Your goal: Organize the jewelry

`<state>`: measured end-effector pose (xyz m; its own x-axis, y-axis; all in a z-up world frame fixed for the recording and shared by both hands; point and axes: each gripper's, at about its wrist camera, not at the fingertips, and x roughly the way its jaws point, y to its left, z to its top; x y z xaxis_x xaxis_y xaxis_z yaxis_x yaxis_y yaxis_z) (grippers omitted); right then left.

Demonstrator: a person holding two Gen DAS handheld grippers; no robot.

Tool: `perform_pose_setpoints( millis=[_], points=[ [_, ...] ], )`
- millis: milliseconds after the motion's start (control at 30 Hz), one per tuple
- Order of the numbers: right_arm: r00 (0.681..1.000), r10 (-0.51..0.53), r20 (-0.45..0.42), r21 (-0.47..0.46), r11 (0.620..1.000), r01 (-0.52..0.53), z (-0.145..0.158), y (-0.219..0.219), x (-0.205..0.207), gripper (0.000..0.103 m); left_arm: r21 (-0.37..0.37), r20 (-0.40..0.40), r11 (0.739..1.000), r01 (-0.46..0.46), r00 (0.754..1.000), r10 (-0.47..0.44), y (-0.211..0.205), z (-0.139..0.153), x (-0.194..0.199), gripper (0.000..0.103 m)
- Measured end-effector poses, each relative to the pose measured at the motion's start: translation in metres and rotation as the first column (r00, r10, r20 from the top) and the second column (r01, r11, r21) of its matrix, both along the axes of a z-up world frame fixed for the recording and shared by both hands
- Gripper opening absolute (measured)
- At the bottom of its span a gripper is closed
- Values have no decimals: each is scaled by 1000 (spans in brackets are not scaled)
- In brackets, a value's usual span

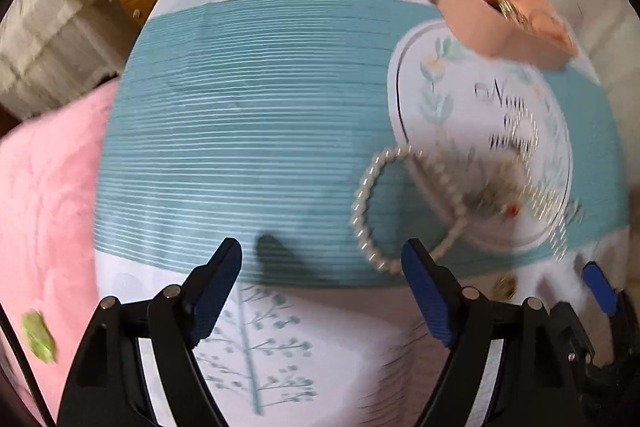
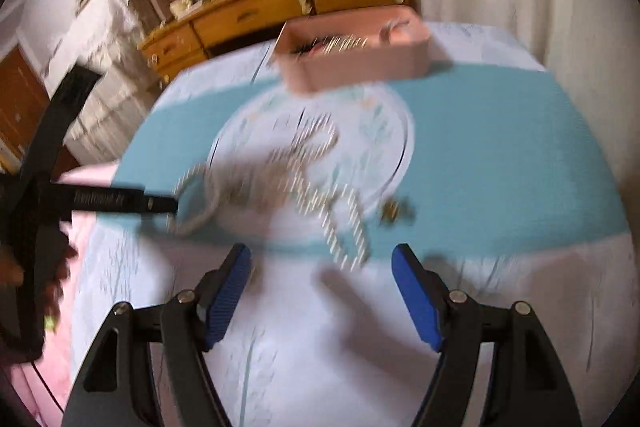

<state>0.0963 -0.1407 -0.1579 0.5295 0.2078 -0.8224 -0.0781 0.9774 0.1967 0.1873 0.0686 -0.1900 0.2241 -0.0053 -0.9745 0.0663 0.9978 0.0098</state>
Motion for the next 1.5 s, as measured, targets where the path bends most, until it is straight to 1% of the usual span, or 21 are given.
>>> perform_pose_setpoints(
  millis=[67, 100, 167, 267, 367, 400, 467, 633, 667, 767, 833, 867, 900, 933, 967, 1033, 1200, 1233, 1333, 1433, 1500],
  points=[
    [999, 33, 0, -50, 998, -33, -3, 15, -14, 73, 78, 10, 996, 32, 999, -33, -4, -1, -7, 82],
    [999, 52, 2, -70, 996, -51, -4, 22, -19, 73, 103, 9, 994, 44, 999, -46, -6, -1, -11, 84],
    [994, 105, 7, -126, 987, -103, -8, 38, -27, 73, 108, 8, 992, 58, 998, -59, -8, -2, -18, 84],
    [989, 144, 13, -216, 967, -138, -13, 57, -32, 74, 64, 1, 995, 74, 997, -74, -7, -2, -22, 85],
    [989, 145, 23, -228, 964, -136, -16, 69, -30, 73, -31, 8, 998, 62, 998, -62, -1, -3, -19, 85],
    [989, 144, 24, -226, 965, -135, -17, 73, -28, 73, -72, 15, 996, 55, 998, -54, 2, -3, -18, 85],
    [991, 134, 29, -242, 963, -123, -20, 82, -24, 73, -123, 26, 991, 55, 998, -52, 6, -4, -14, 85],
    [994, 104, 38, -288, 953, -89, -25, 96, -17, 73, -191, 112, 976, 101, 990, -81, 9, -3, -12, 84],
    [994, 96, 44, -296, 952, -79, -25, 97, -16, 73, -192, 131, 975, 113, 987, -88, 10, -3, -9, 83],
    [995, 77, 59, -302, 952, -56, -25, 99, -13, 66, -164, 185, 978, 130, 978, -99, 11, -2, -8, 68],
    [995, 80, 60, -299, 952, -58, -24, 101, -10, 54, -147, 213, 979, 138, 971, -105, 13, -1, -4, 51],
    [995, 82, 61, -300, 952, -61, -24, 102, -9, 51, -152, 227, 978, 144, 968, -108, 14, 0, -4, 50],
    [995, 82, 62, -301, 952, -60, -23, 103, -8, 47, -158, 233, 976, 149, 966, -110, 14, 0, -4, 43],
    [995, 78, 61, -301, 952, -56, -23, 103, -7, 46, -171, 242, 973, 157, 964, -113, 14, 0, -2, 31],
    [996, 71, 60, -295, 954, -50, -23, 102, -6, 44, -191, 249, 966, 171, 961, -121, 16, 1, 0, 28],
    [996, 61, 58, -275, 961, -43, -23, 100, -4, 36, -198, 258, 961, 192, 956, -138, 17, 1, 0, 26],
    [998, 47, 47, -234, 972, -34, -24, 96, 4, 23, -151, 280, 962, 226, 943, -178, 7, -3, -2, 22],
    [998, 43, 42, -225, 974, -32, -24, 95, 5, 19, -145, 281, 964, 225, 943, -178, 7, -4, -3, 17],
    [999, 25, 35, -202, 979, -17, -24, 90, 8, 19, -129, 288, 967, 220, 941, -175, 4, -4, -5, 11],
    [999, 20, 28, -174, 985, -15, -23, 86, 9, 19, -154, 295, 964, 217, 941, -164, 7, -5, -5, 6],
    [999, 19, 27, -158, 987, -15, -23, 83, 9, 19, -164, 308, 963, 216, 938, -158, 8, -5, -5, 5]
  ],
)
